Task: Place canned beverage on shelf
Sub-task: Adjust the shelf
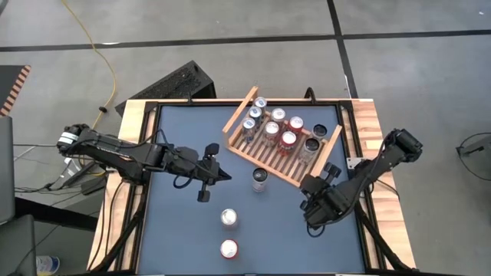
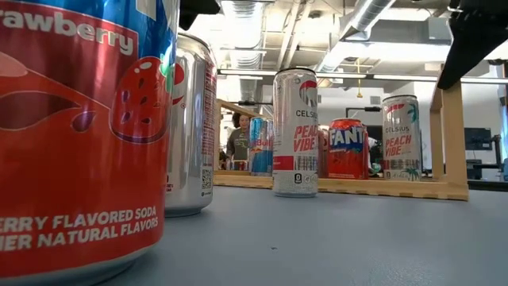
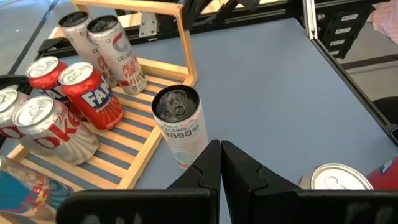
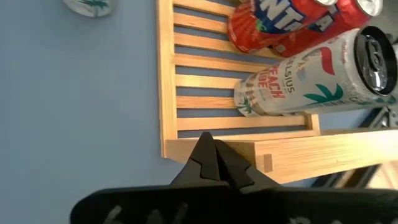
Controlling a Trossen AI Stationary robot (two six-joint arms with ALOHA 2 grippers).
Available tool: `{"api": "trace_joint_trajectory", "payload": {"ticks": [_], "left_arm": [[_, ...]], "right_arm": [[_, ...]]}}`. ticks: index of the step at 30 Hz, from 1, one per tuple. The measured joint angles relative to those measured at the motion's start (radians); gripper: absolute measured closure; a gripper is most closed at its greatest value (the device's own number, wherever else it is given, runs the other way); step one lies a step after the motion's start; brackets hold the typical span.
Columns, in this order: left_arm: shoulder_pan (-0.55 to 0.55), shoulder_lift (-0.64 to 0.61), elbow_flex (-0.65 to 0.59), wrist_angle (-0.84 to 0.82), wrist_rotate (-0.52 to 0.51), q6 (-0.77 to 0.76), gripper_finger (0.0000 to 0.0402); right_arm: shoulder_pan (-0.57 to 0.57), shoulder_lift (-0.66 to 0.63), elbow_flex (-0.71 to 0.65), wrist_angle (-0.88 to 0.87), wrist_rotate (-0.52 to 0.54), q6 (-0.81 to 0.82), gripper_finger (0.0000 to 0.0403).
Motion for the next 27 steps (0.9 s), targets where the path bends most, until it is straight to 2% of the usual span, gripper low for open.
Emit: {"api": "trace_joint_trajectory", "payload": {"ticks": [10, 17, 23, 27], "left_arm": [[-0.003, 0.0, 0.0, 0.0, 0.0, 0.0, 0.0401], [-0.003, 0.0, 0.0, -0.003, 0.0, 0.01, 0.0401], [-0.003, 0.0, 0.0, -0.003, 0.0, 0.002, 0.0401], [-0.004, -0.009, 0.0, -0.005, 0.019, -0.02, 0.0401]], "right_arm": [[-0.03, 0.0, -0.001, -0.102, -0.008, 0.086, 0.0403], [-0.042, 0.0, -0.001, -0.113, 0.02, 0.085, 0.0403], [-0.049, -0.002, -0.001, -0.105, 0.043, 0.044, 0.0403], [-0.05, -0.002, 0.04, -0.066, 0.048, -0.076, 0.0403]]}}
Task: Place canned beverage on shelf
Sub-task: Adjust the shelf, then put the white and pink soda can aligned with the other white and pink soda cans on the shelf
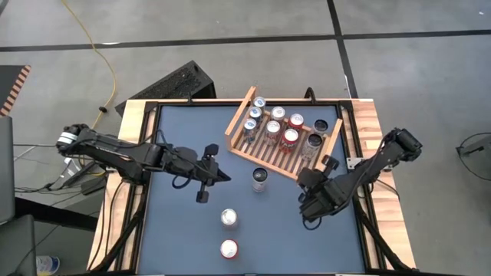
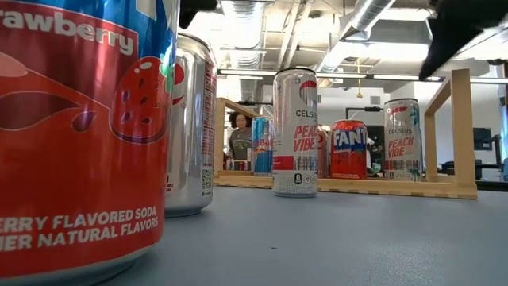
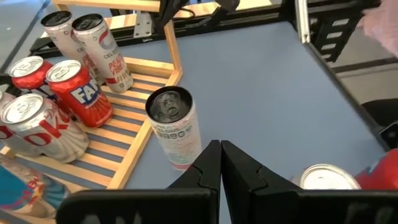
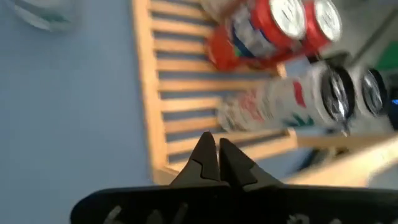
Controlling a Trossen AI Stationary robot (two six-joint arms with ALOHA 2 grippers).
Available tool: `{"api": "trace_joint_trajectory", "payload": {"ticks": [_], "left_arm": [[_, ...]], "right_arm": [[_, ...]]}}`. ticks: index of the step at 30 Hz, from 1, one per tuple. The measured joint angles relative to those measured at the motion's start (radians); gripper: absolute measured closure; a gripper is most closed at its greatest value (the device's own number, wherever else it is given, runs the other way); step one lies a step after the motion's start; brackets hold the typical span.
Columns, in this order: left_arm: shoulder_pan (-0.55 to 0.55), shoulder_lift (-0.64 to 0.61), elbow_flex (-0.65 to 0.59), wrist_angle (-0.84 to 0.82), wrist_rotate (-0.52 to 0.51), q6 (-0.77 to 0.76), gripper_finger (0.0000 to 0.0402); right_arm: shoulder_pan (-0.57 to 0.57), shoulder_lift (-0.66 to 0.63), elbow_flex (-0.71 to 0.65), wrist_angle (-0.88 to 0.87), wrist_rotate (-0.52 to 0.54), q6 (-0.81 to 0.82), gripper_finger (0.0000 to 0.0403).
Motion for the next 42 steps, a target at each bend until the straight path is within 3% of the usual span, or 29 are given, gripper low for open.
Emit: {"api": "trace_joint_trajectory", "payload": {"ticks": [4, 7, 10, 15, 18, 21, 25, 29, 42], "left_arm": [[0.0, -0.03, 0.0, -0.013, 0.025, -0.022, 0.0401], [-0.003, -0.059, 0.0, -0.026, 0.044, -0.047, 0.0401], [-0.021, -0.088, 0.0, -0.057, 0.048, -0.055, 0.0401], [-0.061, -0.132, 0.0, -0.148, 0.048, -0.055, 0.0401], [-0.088, -0.153, 0.0, -0.194, 0.048, -0.074, 0.0401], [-0.114, -0.165, 0.0, -0.224, 0.047, -0.109, 0.0402], [-0.147, -0.166, 0.0, -0.257, 0.04, -0.123, 0.0401], [-0.171, -0.166, 0.0, -0.28, 0.037, -0.123, 0.0401], [-0.193, -0.166, 0.0, -0.29, -0.015, -0.14, 0.0401]], "right_arm": [[-0.003, 0.0, 0.102, 0.032, 0.028, -0.162, 0.04], [-0.012, -0.001, 0.197, 0.106, 0.001, -0.377, 0.0378], [-0.045, -0.001, 0.283, 0.203, -0.058, -0.597, 0.0327], [-0.134, -0.001, 0.337, 0.414, -0.153, -0.954, 0.0204], [-0.215, -0.001, 0.338, 0.513, -0.243, -1.082, 0.0139], [-0.297, 0.009, 0.339, 0.563, -0.346, -1.187, 0.0103], [-0.362, 0.049, 0.34, 0.596, -0.415, -1.309, 0.0092], [-0.409, 0.098, 0.339, 0.594, -0.518, -1.321, 0.0091], [-0.421, 0.213, 0.339, 0.571, -0.591, -1.381, 0.0091]]}}
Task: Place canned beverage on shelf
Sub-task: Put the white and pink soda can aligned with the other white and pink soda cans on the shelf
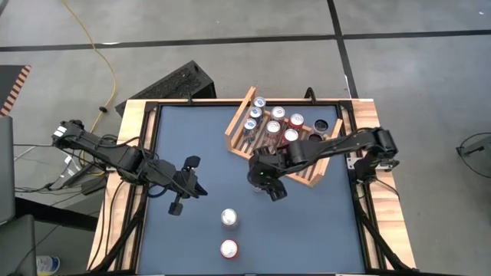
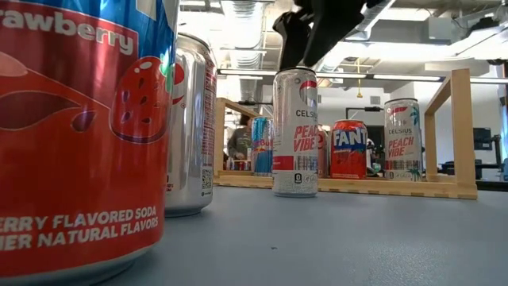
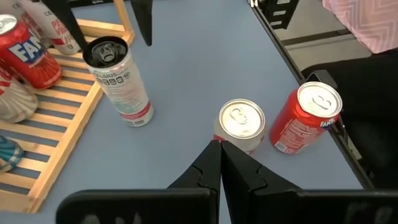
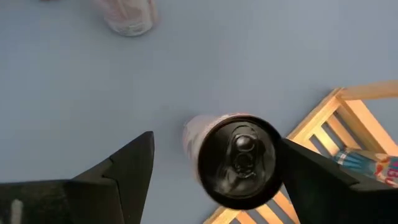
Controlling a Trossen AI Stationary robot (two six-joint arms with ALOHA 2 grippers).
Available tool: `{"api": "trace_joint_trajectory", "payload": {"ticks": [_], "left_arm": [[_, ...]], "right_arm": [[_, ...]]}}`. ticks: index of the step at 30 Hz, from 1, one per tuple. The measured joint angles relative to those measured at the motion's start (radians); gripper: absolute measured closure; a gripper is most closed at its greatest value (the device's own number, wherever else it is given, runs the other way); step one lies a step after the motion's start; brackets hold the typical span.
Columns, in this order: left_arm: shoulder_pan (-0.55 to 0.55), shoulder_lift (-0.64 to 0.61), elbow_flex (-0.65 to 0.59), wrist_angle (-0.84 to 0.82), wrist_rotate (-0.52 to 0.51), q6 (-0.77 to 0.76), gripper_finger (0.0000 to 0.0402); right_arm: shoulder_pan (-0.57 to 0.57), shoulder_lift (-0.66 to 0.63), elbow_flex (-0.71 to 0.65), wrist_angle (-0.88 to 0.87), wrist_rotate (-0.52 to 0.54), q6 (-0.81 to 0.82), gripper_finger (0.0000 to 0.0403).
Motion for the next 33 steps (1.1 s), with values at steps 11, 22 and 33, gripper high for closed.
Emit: {"api": "trace_joint_trajectory", "payload": {"ticks": [11, 22, 33], "left_arm": [[0.0, 0.0, 0.0, 0.002, 0.0, -0.009, 0.0401], [0.0, 0.0, 0.0, 0.001, 0.0, -0.008, 0.0402], [0.0, 0.0, -0.001, 0.001, 0.0, -0.001, 0.0402]], "right_arm": [[-0.008, 0.001, 0.0, 0.0, 0.038, -0.043, 0.0091], [-0.047, 0.033, 0.002, 0.005, 0.013, -0.084, 0.0092], [-0.054, 0.033, 0.001, 0.021, 0.008, -0.08, 0.0092]]}}
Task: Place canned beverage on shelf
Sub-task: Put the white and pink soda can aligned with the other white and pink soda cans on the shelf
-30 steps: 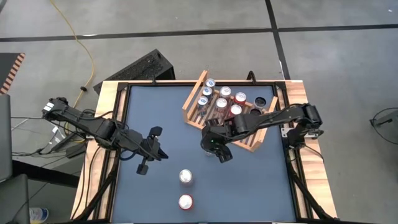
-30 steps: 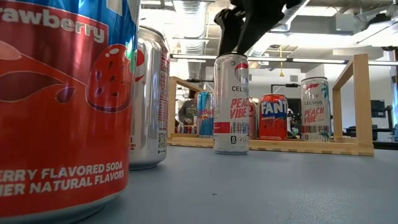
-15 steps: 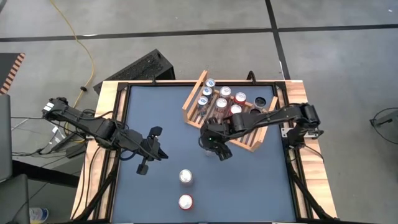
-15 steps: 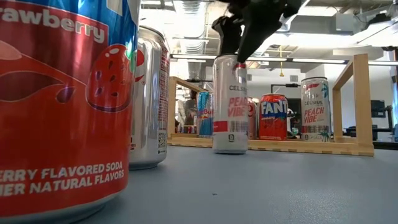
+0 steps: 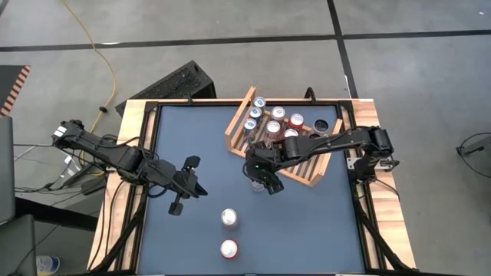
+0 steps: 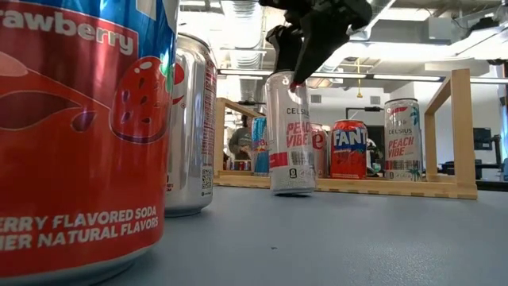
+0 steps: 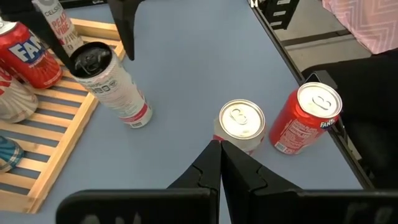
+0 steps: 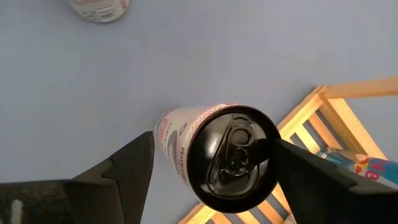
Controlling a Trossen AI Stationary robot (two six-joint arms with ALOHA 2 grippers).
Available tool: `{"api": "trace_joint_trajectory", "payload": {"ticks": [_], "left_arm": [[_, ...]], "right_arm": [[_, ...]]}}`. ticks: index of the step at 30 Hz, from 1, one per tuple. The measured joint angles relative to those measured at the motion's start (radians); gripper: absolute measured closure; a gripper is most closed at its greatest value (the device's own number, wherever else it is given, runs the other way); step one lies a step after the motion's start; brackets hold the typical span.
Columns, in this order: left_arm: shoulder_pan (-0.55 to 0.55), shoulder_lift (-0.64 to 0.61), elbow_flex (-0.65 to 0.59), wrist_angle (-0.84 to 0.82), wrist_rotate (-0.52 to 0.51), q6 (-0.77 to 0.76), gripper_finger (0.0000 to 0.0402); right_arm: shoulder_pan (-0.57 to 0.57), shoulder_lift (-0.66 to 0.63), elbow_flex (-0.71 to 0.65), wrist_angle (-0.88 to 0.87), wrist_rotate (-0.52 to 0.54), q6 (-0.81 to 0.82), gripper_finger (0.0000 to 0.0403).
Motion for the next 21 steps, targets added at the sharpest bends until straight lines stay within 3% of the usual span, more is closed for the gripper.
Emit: {"api": "trace_joint_trajectory", "payload": {"ticks": [21], "left_arm": [[0.0, 0.0, -0.001, -0.002, 0.0, 0.002, 0.0402]], "right_arm": [[0.017, 0.001, 0.064, -0.05, 0.003, 0.04, 0.0092]]}}
